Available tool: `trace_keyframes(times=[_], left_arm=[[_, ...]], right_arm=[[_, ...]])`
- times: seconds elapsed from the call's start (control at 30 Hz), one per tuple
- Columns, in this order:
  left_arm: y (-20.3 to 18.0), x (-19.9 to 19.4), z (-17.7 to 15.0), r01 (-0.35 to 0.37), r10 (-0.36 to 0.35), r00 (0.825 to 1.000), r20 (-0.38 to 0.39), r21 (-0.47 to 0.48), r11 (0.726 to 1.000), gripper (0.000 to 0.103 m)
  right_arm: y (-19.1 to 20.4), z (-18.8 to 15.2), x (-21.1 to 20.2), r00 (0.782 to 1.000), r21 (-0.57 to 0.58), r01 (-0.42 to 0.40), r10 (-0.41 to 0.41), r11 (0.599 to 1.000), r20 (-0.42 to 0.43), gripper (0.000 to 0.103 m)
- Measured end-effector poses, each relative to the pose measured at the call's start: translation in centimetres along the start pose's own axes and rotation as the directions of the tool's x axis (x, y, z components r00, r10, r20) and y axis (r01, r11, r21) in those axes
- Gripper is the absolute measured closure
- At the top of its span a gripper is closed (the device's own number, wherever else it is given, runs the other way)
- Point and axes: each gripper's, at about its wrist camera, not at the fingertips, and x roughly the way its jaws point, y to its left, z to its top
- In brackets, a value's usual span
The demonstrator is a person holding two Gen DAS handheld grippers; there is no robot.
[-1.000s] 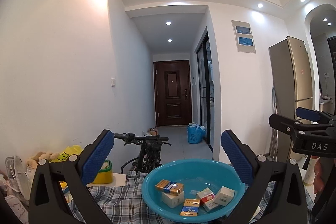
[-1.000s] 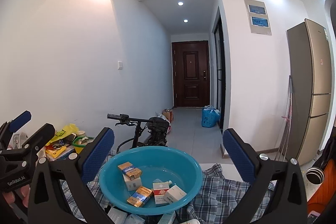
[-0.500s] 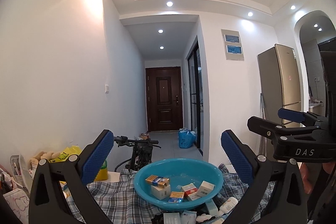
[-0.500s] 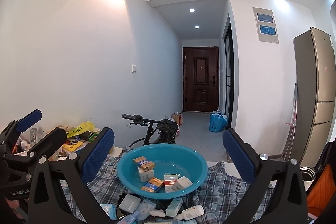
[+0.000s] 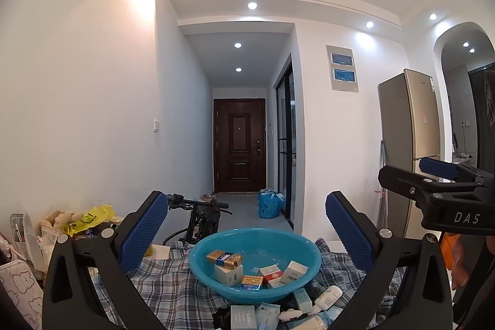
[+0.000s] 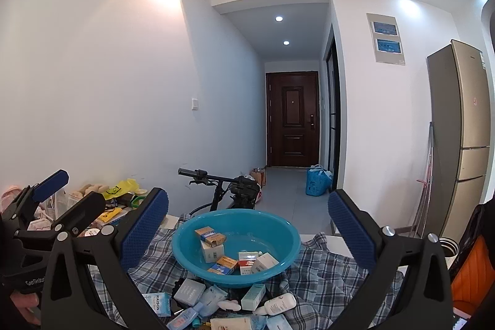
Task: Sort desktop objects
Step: 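Move both open tools back toward the pile of items beside the basin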
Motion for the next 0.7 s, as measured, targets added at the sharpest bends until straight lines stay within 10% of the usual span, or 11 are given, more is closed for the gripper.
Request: trace_keyframes(times=[0.7], left_arm=[[-1.9, -0.3, -6.7, 0.015, -0.014, 0.999, -0.050, 0.026, 1.000, 0.000]], right_arm=[[-1.0, -6.5, 0.2, 0.995, -0.025, 0.060, -0.062, 0.998, -0.076, 0.000]])
